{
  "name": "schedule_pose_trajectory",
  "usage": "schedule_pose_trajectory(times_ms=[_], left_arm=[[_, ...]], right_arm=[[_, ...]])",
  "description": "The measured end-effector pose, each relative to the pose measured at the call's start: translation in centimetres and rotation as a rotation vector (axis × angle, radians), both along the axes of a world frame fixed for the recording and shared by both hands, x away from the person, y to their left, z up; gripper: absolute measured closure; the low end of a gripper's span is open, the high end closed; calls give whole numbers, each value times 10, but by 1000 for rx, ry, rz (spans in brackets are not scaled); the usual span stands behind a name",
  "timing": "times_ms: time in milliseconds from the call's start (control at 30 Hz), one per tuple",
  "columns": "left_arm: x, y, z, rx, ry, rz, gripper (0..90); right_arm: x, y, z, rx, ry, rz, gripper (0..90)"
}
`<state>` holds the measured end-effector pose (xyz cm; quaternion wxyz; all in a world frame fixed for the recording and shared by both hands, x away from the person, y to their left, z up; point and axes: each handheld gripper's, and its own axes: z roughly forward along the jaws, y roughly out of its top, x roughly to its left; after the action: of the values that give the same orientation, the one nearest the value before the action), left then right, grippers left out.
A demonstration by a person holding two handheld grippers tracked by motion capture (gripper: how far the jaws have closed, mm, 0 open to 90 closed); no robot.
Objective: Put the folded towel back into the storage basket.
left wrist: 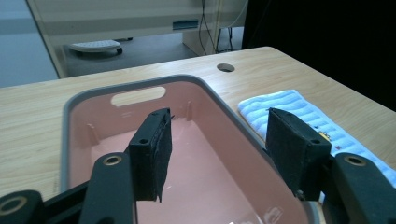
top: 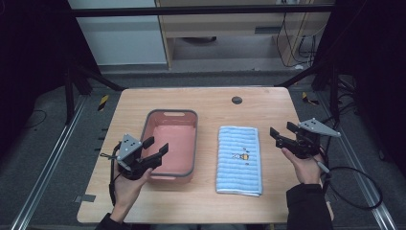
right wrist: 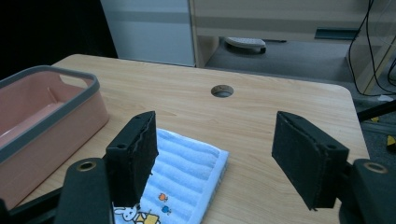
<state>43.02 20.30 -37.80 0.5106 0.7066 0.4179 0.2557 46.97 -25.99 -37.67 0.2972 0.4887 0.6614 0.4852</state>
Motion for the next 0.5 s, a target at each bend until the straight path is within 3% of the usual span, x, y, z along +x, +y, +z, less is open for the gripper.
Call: schedule_pose_trajectory(times_ms=[500], left_arm=[[1,-47,-10,35,14,-86,409]], right_arm=[[13,8,6,-31,10,0,322]])
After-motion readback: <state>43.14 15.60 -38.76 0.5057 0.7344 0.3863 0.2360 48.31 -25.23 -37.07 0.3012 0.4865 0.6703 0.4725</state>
